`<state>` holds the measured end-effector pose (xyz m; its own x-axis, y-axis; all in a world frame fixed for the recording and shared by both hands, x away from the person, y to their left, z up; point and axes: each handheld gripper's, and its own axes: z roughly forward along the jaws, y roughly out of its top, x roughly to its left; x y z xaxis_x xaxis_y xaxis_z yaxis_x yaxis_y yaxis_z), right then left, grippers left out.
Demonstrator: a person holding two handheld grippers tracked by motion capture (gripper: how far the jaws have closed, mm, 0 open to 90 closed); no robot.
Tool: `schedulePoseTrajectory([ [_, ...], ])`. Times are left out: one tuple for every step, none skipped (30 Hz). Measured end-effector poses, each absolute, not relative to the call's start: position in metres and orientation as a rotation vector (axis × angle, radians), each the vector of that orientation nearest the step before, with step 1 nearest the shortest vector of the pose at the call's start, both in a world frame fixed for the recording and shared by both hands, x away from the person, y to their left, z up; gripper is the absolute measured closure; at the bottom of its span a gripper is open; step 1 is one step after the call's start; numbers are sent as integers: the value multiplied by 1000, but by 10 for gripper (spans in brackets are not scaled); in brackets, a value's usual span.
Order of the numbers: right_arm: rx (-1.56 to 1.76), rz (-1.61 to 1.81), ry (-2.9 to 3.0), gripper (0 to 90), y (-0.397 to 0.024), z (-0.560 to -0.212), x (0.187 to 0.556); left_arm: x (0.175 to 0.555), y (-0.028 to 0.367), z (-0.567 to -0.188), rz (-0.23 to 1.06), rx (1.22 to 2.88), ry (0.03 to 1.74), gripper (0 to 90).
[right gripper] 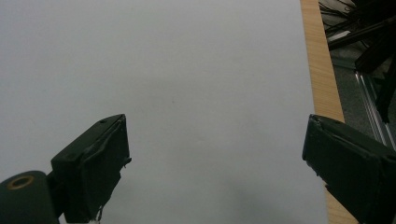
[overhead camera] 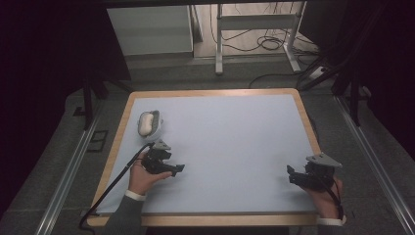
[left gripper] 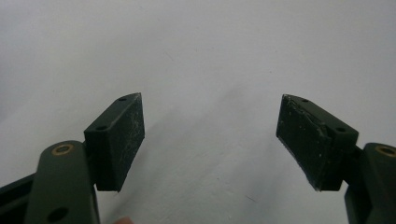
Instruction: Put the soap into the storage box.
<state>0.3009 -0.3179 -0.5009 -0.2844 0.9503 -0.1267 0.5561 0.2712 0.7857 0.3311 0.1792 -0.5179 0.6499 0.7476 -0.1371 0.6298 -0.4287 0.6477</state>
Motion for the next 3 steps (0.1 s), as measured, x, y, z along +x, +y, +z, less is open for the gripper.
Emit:
schedulePoseTrajectory([
  [1352,844,1941,70,-318,-501,301,331,179,-518,225,2184,1063,240],
  [1350,847,1942,71,-317,-501,301,331,180,-517,227,2183,1062,240],
  [1346,849,1944,71,-317,-501,301,331,180,-517,227,2182,1062,240],
])
